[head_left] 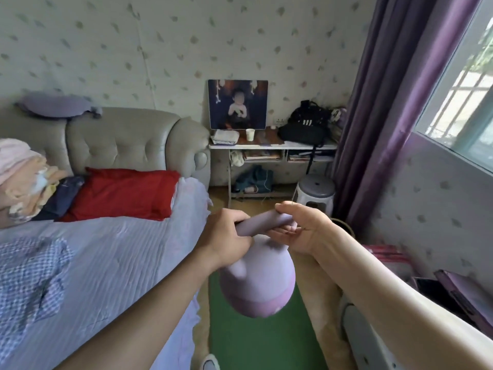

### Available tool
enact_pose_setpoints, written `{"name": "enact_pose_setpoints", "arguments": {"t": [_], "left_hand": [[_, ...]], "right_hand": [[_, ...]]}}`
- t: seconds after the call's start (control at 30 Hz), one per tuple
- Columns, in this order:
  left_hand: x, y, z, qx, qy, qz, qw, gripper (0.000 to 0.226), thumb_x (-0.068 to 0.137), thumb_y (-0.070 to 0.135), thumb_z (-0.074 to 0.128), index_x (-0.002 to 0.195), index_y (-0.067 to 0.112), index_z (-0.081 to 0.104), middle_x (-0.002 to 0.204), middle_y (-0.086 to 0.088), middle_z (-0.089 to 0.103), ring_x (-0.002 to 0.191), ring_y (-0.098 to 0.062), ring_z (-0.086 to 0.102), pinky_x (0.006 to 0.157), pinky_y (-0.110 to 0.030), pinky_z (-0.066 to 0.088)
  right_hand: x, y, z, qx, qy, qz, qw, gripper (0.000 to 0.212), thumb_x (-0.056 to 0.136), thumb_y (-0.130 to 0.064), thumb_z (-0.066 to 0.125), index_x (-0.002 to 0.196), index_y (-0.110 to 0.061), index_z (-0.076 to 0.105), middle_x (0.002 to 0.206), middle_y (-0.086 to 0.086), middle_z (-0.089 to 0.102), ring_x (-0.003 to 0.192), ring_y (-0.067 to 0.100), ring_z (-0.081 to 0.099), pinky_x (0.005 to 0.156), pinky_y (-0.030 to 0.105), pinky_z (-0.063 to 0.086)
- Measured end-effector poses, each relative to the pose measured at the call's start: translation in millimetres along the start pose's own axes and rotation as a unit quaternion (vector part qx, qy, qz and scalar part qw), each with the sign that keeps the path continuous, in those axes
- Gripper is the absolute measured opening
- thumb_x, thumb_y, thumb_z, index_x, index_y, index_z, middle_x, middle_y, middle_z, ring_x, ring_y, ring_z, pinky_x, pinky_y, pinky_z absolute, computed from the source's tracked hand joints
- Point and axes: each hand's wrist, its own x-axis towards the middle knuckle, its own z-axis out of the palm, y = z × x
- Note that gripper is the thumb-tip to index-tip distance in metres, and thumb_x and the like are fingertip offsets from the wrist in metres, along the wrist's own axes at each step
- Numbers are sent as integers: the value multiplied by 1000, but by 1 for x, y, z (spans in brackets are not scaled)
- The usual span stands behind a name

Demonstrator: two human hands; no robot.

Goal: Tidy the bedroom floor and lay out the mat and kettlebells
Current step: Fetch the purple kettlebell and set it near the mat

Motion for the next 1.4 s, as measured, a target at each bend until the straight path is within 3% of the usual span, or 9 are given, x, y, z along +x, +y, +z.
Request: {"name": "enact_pose_setpoints", "arguments": {"t": [0.1, 0.2, 0.3, 0.43, 0.57, 0.73, 0.9, 1.17, 1.4], "left_hand": [[66, -19, 13, -9, -35, 8, 999, 23, 66, 16, 70, 88, 21, 76, 78, -2, 72, 76, -24, 65, 64, -38, 53], [142, -34, 39, -7, -71, 40, 997, 17, 72, 21, 76, 88, 20, 76, 79, -1, 71, 73, -19, 62, 53, -25, 44], [200, -41, 58, -28, -88, 67, 994, 17, 76, 23, 77, 92, 22, 76, 80, 1, 70, 71, -15, 61, 51, -20, 37], [263, -49, 74, -41, -116, 75, 990, 23, 77, 20, 77, 99, 24, 75, 87, 2, 72, 79, -17, 64, 53, -18, 40], [333, -51, 115, -52, -128, 58, 989, 26, 77, 19, 76, 102, 24, 75, 89, 3, 73, 81, -17, 64, 55, -19, 44], [412, -73, 207, -63, -123, 7, 990, 19, 75, 20, 77, 93, 24, 76, 79, 5, 72, 73, -16, 64, 53, -20, 44], [485, -114, 348, -81, -112, -86, 987, 16, 66, 19, 75, 80, 24, 71, 65, 8, 66, 63, -19, 61, 55, -30, 47], [550, -209, 540, -63, -113, -137, 982, 35, 73, 7, 75, 99, 30, 73, 83, 9, 61, 75, -12, 58, 57, -19, 39], [571, -313, 680, -38, -129, -161, 978, 31, 68, 2, 75, 93, 20, 74, 79, 8, 61, 75, -17, 59, 59, -16, 41]], "right_hand": [[52, -23, 12, 18, 38, 5, 999, 19, 96, -7, 63, 82, 0, 52, 82, 23, 54, 87, 37, 63, 101, 49, 51], [113, -44, 16, 55, 101, -2, 993, 22, 92, -8, 67, 81, -1, 50, 93, 23, 57, 98, 39, 65, 94, 49, 55], [156, -69, 15, 70, 141, -19, 987, 11, 92, -5, 67, 91, -9, 57, 98, 25, 56, 80, 36, 64, 82, 49, 55], [208, -102, 17, 53, 151, -37, 986, 12, 97, -9, 60, 86, -13, 56, 84, 19, 56, 72, 30, 61, 83, 46, 55], [286, -137, -3, 31, 164, -41, 985, 13, 97, -11, 60, 85, -15, 58, 82, 17, 60, 69, 26, 63, 61, 39, 60], [412, -156, -57, 23, 146, -10, 989, 17, 97, -10, 61, 82, -17, 57, 81, 15, 59, 68, 26, 63, 68, 44, 59], [576, -141, -123, -25, 155, 37, 987, 22, 96, -8, 59, 82, -23, 52, 74, 9, 51, 58, 23, 54, 53, 35, 56], [771, -81, -214, -10, 156, 64, 986, 24, 93, -3, 60, 112, -17, 64, 96, 6, 62, 87, 27, 63, 49, 29, 57], [911, 20, -278, 10, 193, 111, 975, 21, 93, -1, 61, 107, -17, 63, 103, 7, 65, 93, 25, 64, 53, 35, 58]]}}
